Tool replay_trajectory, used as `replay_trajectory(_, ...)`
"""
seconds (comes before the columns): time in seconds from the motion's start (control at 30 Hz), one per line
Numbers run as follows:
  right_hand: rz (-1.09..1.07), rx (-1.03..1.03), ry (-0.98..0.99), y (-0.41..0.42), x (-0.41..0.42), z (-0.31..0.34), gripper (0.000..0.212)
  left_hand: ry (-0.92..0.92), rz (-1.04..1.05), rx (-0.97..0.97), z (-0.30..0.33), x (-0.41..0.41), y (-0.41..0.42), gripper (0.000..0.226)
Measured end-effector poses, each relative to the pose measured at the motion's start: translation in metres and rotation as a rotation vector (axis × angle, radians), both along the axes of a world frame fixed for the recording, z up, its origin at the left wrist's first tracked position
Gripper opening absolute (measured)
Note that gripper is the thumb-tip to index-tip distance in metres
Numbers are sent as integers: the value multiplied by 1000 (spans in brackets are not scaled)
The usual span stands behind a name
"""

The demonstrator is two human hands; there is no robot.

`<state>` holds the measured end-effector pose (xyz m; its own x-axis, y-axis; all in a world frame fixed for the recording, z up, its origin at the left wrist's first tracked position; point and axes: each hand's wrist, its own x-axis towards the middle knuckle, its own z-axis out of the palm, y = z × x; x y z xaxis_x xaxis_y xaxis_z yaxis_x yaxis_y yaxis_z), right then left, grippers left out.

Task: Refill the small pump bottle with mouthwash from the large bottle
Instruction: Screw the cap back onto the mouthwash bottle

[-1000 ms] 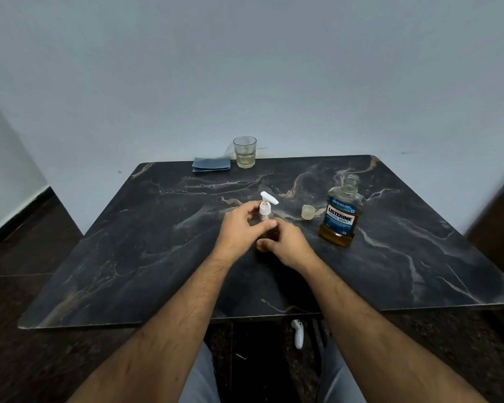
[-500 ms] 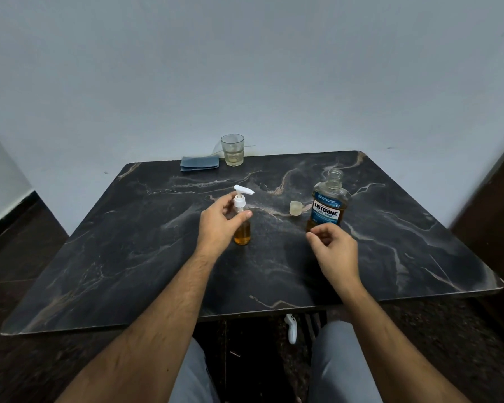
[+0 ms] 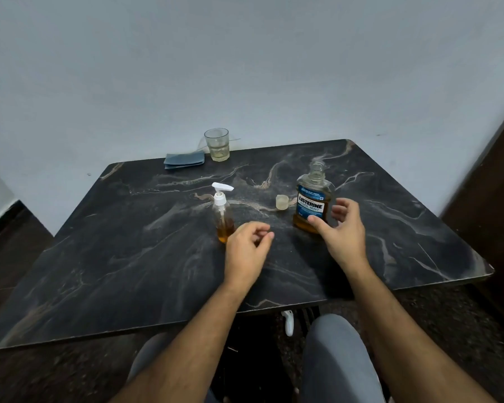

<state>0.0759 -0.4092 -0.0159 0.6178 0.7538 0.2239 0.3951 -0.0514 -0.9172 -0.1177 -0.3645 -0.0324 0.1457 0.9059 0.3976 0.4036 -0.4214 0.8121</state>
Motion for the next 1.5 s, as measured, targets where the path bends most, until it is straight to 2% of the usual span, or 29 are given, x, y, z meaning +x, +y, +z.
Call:
replay_trajectory(0.13, 103, 7, 49, 16, 3, 1, 68, 119, -47, -34, 17, 30, 29, 28)
replay_trajectory(0.33, 109, 39, 37, 28, 1, -3, 45, 286, -52, -87, 23, 63, 78, 50)
replay_trajectory(0.47, 106, 51, -8, 31, 1, -8, 43, 397, -71, -94, 21, 81, 96, 53)
replay_trajectory(0.73, 120, 34, -17, 31, 2, -6, 43, 457, -29, -187, 15, 90, 108, 43)
replay_trajectory(0.83, 129, 18, -19, 30, 2, -3, 44, 327, -43, -196, 24, 90, 103, 43)
replay_trajectory(0.93, 138, -18, -20, 29, 2, 0, 45, -39, -18, -232, 45, 92, 90, 36)
replay_trajectory(1.07, 181, -81, 18, 29, 5, 8, 46, -537, -14, -333, 87, 95, 72, 15)
replay_trajectory(1.17, 251, -134, 43, 29, 10, 13, 45, -729, -98, -344, 109, 94, 62, 12)
replay_trajectory(1.27, 317, -181, 33, 29, 11, 16, 44, -753, -223, -329, 121, 90, 52, 13)
replay_trajectory(1.4, 344, -198, 44, 27, 8, 16, 44, -588, -396, -268, 124, 88, 48, 20)
replay_trajectory(1.5, 352, -206, 56, 25, 7, 19, 46, -485, -382, -223, 125, 85, 48, 21)
